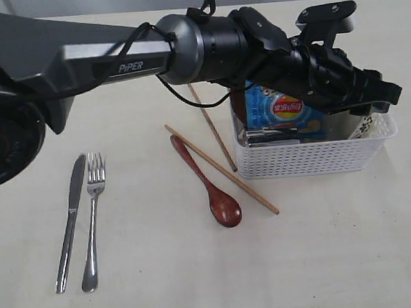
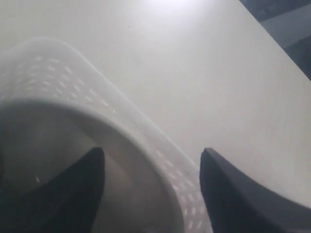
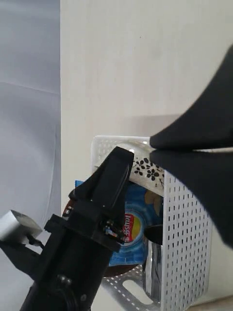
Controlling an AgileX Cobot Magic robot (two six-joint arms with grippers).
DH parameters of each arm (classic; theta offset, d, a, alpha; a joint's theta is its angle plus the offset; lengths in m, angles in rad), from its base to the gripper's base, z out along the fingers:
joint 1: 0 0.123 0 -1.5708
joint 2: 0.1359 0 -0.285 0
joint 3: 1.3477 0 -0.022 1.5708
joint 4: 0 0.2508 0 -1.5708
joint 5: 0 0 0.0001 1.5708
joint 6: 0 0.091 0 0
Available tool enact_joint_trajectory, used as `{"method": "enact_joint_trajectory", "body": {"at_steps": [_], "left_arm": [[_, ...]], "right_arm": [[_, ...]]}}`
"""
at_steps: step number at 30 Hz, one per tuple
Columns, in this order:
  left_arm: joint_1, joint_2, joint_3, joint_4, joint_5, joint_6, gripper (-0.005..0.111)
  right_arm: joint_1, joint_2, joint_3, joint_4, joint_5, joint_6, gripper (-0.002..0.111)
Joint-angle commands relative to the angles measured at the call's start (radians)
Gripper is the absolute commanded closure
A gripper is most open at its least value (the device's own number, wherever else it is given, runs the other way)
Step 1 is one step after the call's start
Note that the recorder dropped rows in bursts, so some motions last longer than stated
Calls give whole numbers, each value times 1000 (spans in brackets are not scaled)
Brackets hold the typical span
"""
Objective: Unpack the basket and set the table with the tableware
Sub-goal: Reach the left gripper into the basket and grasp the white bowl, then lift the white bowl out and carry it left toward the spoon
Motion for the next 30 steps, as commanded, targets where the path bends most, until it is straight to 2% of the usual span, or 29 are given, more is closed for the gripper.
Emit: {"method": "enact_joint_trajectory", "body": {"at_steps": [1, 2, 3, 4, 17, 30], "left_arm": [[-5, 21, -28, -1, 1, 0, 71], [-5, 21, -28, -1, -13, 4, 90], [-5, 21, -31, -1, -23, 7, 104], [-5, 21, -36, -1, -23, 10, 106], [-5, 11, -156, -15, 36, 0, 105], [-5, -30, -156, -32, 32, 11, 105]], "right_arm": [[-5, -5, 3, 4, -11, 2, 109], [-5, -5, 3, 4, -11, 2, 109], [-5, -5, 3, 4, -11, 2, 109], [-5, -5, 3, 4, -11, 2, 109], [-5, -5, 3, 4, -11, 2, 109], [-5, -5, 3, 4, -11, 4, 109]]}}
